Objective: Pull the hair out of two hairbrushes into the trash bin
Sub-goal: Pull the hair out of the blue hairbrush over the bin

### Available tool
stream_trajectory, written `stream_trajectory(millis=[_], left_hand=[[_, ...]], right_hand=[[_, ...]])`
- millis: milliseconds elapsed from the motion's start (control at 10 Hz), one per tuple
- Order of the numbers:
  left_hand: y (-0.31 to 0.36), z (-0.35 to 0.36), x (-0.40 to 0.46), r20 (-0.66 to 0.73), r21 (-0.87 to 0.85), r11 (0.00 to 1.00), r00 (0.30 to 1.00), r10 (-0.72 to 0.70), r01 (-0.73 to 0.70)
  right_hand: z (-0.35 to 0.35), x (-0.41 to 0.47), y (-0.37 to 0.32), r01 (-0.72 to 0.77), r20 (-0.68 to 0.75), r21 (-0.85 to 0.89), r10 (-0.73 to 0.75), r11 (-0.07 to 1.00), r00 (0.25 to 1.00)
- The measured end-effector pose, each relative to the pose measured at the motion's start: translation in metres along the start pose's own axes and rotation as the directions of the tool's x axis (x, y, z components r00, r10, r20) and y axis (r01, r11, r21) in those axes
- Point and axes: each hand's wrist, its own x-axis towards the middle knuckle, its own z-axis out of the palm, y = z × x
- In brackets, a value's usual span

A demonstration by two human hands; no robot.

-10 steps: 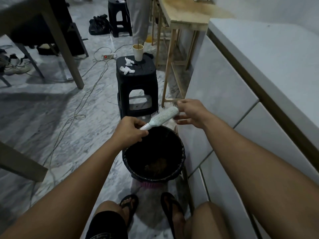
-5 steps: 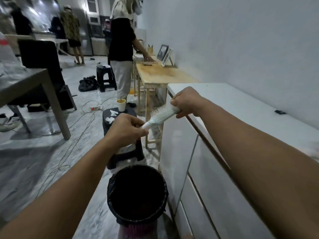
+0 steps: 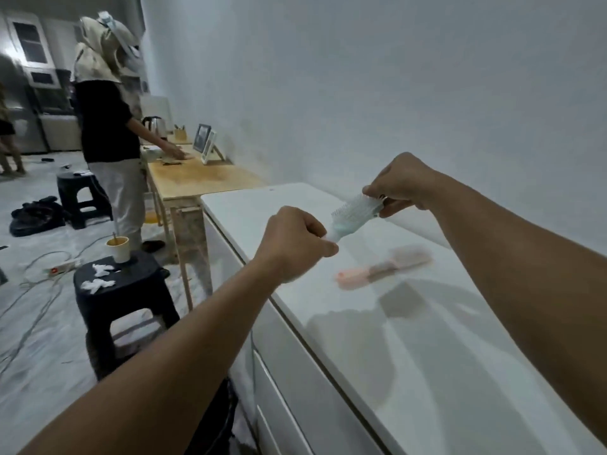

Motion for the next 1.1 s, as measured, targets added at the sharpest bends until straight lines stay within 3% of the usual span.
stream_trajectory(millis=[200,500,900,1000,1100], left_hand=[[0.019,0.077,-0.012,0.103,0.054,0.994,0.991,0.084,-0.090],[0.016,0.134,-0.028,0.172,0.161,0.980,0.981,0.088,-0.117],[0.015,0.141,-0.021,0.214,0.158,0.976,0.970,0.117,-0.152],[0.015,0.135,-0.021,0.254,0.125,0.976,0.956,0.144,-0.180],[0.014,0.119,-0.018,0.202,0.089,0.983,0.969,0.140,-0.160]], right_hand=[[-0.045,-0.021,0.075,-0.125,-0.008,0.020,0.125,0.992,0.992],[-0.041,-0.038,0.151,-0.289,-0.008,0.059,0.290,0.956,0.957],[-0.035,-0.032,0.165,-0.343,-0.043,0.065,0.346,0.937,0.937],[-0.035,-0.027,0.163,-0.371,-0.026,0.005,0.371,0.929,0.928],[-0.033,-0.020,0.151,-0.368,-0.061,-0.059,0.365,0.928,0.929]])
